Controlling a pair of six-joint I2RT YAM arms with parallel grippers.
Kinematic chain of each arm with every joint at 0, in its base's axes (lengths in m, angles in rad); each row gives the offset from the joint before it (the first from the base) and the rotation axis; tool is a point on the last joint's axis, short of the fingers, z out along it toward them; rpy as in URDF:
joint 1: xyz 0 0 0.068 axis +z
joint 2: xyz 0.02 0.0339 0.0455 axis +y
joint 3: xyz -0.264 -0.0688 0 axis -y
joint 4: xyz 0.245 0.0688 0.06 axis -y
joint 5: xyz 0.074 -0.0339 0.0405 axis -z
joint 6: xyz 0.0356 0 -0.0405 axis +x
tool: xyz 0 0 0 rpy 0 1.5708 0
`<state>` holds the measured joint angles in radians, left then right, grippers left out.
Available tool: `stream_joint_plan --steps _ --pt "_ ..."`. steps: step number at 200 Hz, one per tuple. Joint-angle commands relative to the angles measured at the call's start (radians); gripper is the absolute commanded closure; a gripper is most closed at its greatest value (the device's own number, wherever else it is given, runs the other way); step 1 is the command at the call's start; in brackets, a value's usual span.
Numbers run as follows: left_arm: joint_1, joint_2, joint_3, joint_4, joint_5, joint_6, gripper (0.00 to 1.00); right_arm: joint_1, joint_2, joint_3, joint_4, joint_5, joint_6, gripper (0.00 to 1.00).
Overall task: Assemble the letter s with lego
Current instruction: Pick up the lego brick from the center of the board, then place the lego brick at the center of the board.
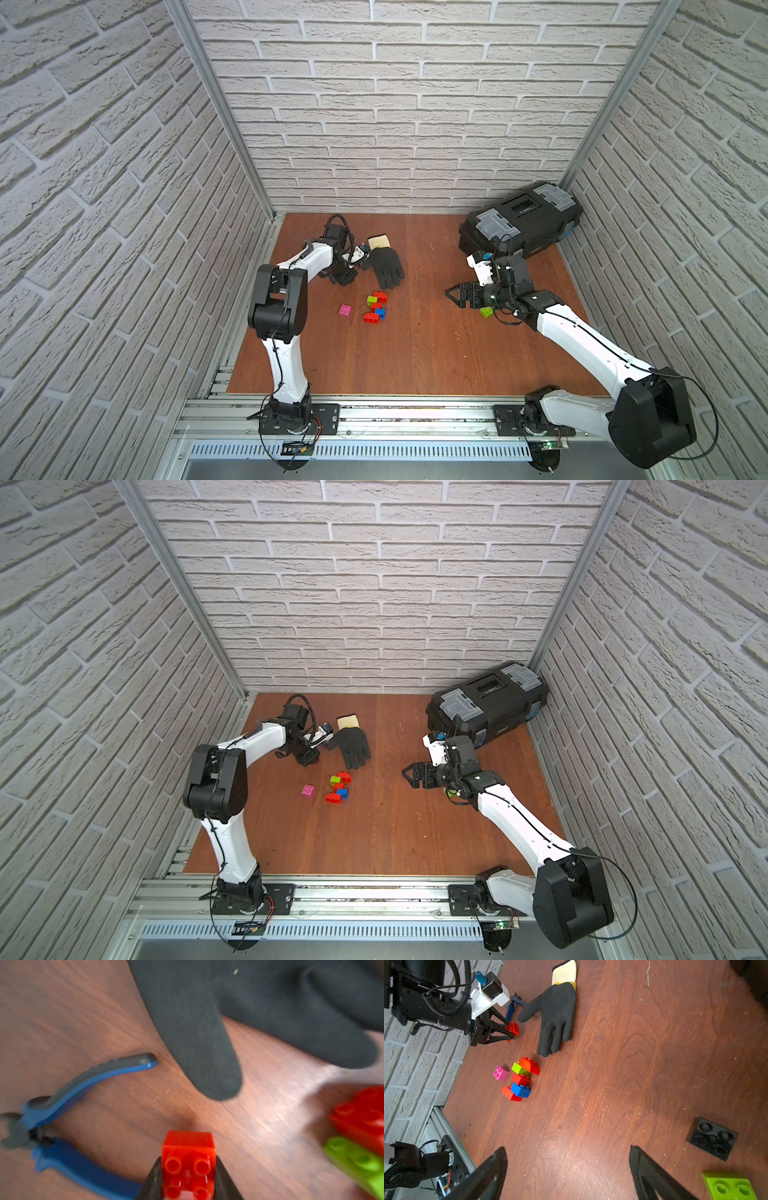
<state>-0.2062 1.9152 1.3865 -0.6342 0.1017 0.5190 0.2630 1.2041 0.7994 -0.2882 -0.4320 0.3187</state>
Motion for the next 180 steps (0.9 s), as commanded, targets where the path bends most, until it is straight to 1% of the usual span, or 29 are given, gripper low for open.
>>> stream_joint_plan --steps 1,20,34,54,63,89,99,117,137,180 --pt "-0.045 -0.119 0.003 -0.106 0.047 -0.033 0.7 -0.019 -0.025 -0.02 0.053 -0.047 0.016 0.07" --pt "-0.103 -0.183 -0.014 -0.158 0.057 -0.066 0.7 -0.036 -0.032 -0.031 0.059 -0.066 0.02 0.06" --pt "-0.158 -0.223 -0.033 -0.179 0.097 -0.08 0.69 -0.049 -0.041 -0.04 0.058 -0.074 0.018 0.05" --pt "-0.239 -0.254 -0.058 -0.17 0.162 -0.099 0.69 -0.062 -0.053 -0.043 0.043 -0.081 0.01 0.04" --pt "-0.273 -0.256 -0.063 -0.158 0.173 -0.106 0.69 -0.064 -0.059 -0.048 0.036 -0.082 0.009 0.02" --pt "-0.353 -0.224 -0.059 -0.124 0.203 -0.099 0.69 -0.068 -0.083 -0.072 0.02 -0.084 0.007 0.0" --pt "-0.383 -0.202 -0.05 -0.121 0.217 -0.079 0.69 -0.068 -0.095 -0.086 0.019 -0.085 0.009 0.0" --pt "-0.436 -0.156 -0.032 -0.114 0.204 -0.048 0.69 -0.07 -0.114 -0.112 0.017 -0.091 0.012 0.0" --pt "-0.469 -0.1 -0.007 -0.104 0.202 -0.028 0.69 -0.07 -0.128 -0.133 0.011 -0.097 0.017 0.0" --pt "-0.522 -0.005 0.028 -0.08 0.184 0.025 0.69 -0.07 -0.157 -0.147 -0.032 -0.062 -0.003 0.0"
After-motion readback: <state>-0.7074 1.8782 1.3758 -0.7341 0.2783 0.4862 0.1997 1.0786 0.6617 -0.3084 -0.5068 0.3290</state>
